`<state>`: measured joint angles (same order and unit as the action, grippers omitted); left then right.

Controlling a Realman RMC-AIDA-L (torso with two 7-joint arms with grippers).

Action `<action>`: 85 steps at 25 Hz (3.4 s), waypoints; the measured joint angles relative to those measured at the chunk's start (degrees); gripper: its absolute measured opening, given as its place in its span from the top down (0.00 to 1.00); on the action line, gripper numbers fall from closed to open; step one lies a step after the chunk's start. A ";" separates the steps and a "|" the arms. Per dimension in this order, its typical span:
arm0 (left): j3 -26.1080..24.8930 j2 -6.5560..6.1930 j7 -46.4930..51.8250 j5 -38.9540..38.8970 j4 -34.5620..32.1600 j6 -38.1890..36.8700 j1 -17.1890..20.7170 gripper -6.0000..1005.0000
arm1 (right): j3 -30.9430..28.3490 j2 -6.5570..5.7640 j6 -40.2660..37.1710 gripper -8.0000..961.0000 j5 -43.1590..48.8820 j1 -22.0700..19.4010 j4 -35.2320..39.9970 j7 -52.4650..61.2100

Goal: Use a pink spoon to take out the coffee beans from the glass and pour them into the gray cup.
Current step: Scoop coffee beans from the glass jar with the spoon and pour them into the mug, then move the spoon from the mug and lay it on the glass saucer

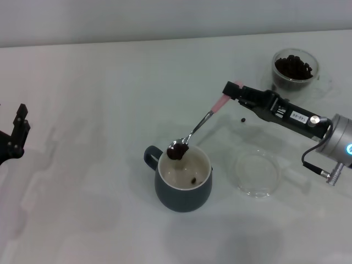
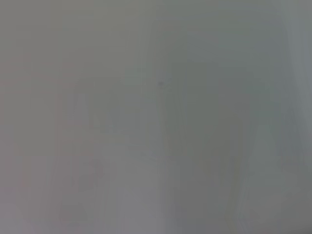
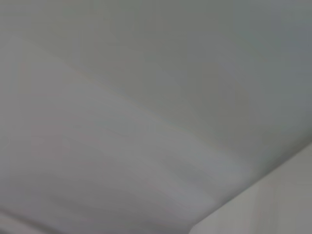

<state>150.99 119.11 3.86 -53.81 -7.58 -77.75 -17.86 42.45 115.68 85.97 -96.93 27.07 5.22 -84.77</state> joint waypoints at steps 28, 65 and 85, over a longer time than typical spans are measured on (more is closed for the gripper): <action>0.01 -0.01 0.00 -0.15 0.46 1.50 -0.74 0.49 | 2.98 -0.64 9.30 0.84 -0.65 -1.16 6.58 -13.13; 0.00 0.12 0.00 -0.15 0.39 1.47 -2.03 0.49 | 3.52 -7.02 -2.19 0.84 3.35 -11.39 12.57 -7.63; 0.00 -0.02 -0.46 -0.79 0.46 1.46 -2.37 0.49 | 3.61 -5.50 -3.60 0.82 6.20 -10.30 11.06 -3.47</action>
<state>150.99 119.09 3.41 -54.60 -7.12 -76.29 -20.22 46.06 110.17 82.38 -90.73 16.78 16.28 -88.24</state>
